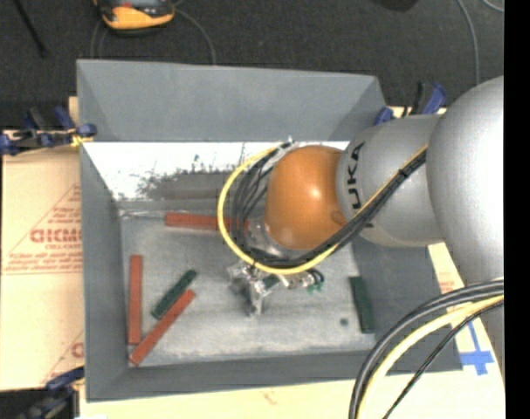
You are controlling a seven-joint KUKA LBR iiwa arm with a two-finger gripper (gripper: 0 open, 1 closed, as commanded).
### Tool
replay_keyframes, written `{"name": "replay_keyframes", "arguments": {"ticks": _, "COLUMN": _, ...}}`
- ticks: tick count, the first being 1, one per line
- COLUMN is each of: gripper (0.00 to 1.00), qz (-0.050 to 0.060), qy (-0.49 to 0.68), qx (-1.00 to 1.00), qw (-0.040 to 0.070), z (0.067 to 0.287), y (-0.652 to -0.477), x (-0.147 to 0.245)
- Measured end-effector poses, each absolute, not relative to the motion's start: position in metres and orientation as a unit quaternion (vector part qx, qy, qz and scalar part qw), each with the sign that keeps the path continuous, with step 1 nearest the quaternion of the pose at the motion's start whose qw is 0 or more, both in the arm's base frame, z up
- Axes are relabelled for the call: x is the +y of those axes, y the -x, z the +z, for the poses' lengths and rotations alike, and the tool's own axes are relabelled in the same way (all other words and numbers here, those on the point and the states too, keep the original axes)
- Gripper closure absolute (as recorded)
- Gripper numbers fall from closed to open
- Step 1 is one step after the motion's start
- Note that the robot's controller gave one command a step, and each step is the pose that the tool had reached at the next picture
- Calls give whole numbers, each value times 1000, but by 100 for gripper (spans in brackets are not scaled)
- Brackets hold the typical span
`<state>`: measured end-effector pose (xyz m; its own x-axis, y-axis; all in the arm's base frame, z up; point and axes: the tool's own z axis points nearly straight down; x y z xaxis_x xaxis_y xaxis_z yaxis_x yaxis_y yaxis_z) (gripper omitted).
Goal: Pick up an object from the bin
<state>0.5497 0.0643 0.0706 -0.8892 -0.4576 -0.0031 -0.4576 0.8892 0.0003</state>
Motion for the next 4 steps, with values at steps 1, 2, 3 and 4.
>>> {"name": "replay_keyframes", "arguments": {"ticks": 1, "gripper": 100, "qz": 0, "qy": 235, "qx": 972, "qw": 2, "z": 71, "y": -550, "x": 64}}
{"name": "replay_keyframes", "arguments": {"ticks": 2, "gripper": 100, "qz": 1, "qy": 257, "qx": 966, "qw": -3, "z": 113, "y": -540, "x": 59}}
{"name": "replay_keyframes", "arguments": {"ticks": 3, "gripper": 0, "qz": -1, "qy": 321, "qx": 947, "qw": 9, "z": 77, "y": -478, "x": 89}}
{"name": "replay_keyframes", "arguments": {"ticks": 4, "gripper": 0, "qz": -1, "qy": 320, "qx": 947, "qw": 9, "z": 78, "y": -478, "x": 89}}
